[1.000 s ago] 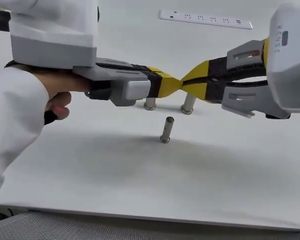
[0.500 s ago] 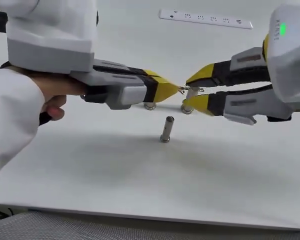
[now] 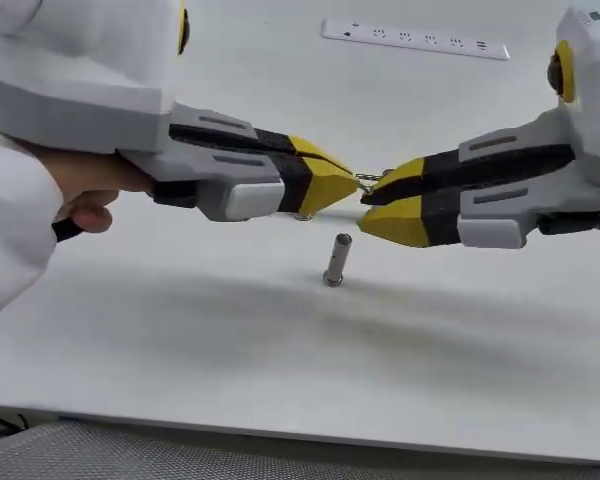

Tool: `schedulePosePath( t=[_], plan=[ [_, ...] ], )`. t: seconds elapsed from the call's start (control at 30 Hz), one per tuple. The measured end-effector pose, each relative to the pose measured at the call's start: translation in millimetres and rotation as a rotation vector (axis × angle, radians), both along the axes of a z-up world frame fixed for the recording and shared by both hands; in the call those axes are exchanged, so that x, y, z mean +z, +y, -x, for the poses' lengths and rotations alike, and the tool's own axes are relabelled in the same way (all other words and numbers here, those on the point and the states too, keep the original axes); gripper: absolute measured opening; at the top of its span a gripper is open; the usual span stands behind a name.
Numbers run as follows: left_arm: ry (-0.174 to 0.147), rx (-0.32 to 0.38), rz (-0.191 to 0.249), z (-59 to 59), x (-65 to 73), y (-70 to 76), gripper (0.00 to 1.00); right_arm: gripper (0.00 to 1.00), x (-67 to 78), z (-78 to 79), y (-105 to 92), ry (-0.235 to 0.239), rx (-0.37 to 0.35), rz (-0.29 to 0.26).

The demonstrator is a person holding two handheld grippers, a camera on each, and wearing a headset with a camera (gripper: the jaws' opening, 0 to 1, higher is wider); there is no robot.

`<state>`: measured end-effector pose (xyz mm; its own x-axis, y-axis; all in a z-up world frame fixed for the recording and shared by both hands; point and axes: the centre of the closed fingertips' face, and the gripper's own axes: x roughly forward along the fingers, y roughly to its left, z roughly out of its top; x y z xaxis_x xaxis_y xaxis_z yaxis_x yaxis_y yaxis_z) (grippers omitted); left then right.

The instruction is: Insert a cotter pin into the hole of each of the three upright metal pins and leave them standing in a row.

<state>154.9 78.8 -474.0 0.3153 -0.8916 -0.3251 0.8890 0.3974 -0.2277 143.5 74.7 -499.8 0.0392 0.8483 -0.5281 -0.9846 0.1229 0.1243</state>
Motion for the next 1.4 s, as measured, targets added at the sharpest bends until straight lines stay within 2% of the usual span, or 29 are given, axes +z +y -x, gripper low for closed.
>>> schedulePosePath(
  t=[0.17, 0.23, 0.3, 0.43, 0.53, 0.6, 0.67, 0.87, 1.03, 1.23, 1.3, 1.33, 1.4],
  plan=[
    [-0.047, -0.060, -0.025, 8.6, -1.7, -1.7, 0.00, 0.04, 0.2, 3.2, 2.9, 0.030, 0.005, -0.013],
    [-0.052, -0.067, -0.025, 10.3, -1.5, -2.2, 0.00, 0.01, 0.7, 4.7, 3.8, 0.046, 0.013, -0.022],
    [-0.052, -0.074, -0.031, 12.0, -2.0, -2.2, 0.00, 0.01, 0.0, 6.5, 4.0, 0.045, 0.026, -0.017],
    [-0.085, -0.095, -0.048, 14.8, -2.1, -2.3, 0.00, 0.00, 0.3, 9.5, 4.7, 0.047, 0.040, -0.017],
    [-0.120, -0.123, -0.080, 17.2, -4.6, -2.5, 0.00, 0.00, 0.6, 9.1, 3.8, 0.047, 0.046, -0.011],
    [-0.131, -0.137, -0.090, 15.9, -5.5, -1.1, 0.00, 0.00, 1.1, 10.3, 3.3, 0.048, 0.056, -0.008],
    [-0.132, -0.141, -0.091, 18.2, -5.0, -2.3, 0.00, 0.00, 0.9, 10.9, 2.7, 0.048, 0.064, -0.002],
    [-0.132, -0.151, -0.104, 15.5, -8.6, -1.7, 0.00, 0.00, 1.4, 11.7, 2.2, 0.036, 0.080, 0.012],
    [-0.111, -0.157, -0.113, 19.4, -11.7, -5.1, 0.00, 0.00, 1.8, 15.3, 1.6, 0.005, 0.106, 0.023],
    [-0.118, -0.164, -0.132, 23.3, -15.2, -6.1, 0.00, 0.00, 1.4, 15.4, -1.5, -0.014, 0.111, 0.039],
    [-0.149, -0.186, -0.140, 24.3, -15.5, -6.6, 0.00, 0.00, 0.3, 16.6, -3.1, -0.021, 0.124, 0.048],
    [-0.150, -0.184, -0.139, 24.0, -15.0, -7.0, 0.00, 0.00, 0.2, 17.9, -3.0, -0.036, 0.134, 0.048],
    [-0.127, -0.184, -0.133, 25.5, -14.3, -8.4, 0.00, 0.00, -0.6, 19.8, -2.7, -0.031, 0.141, 0.052]
  ],
)
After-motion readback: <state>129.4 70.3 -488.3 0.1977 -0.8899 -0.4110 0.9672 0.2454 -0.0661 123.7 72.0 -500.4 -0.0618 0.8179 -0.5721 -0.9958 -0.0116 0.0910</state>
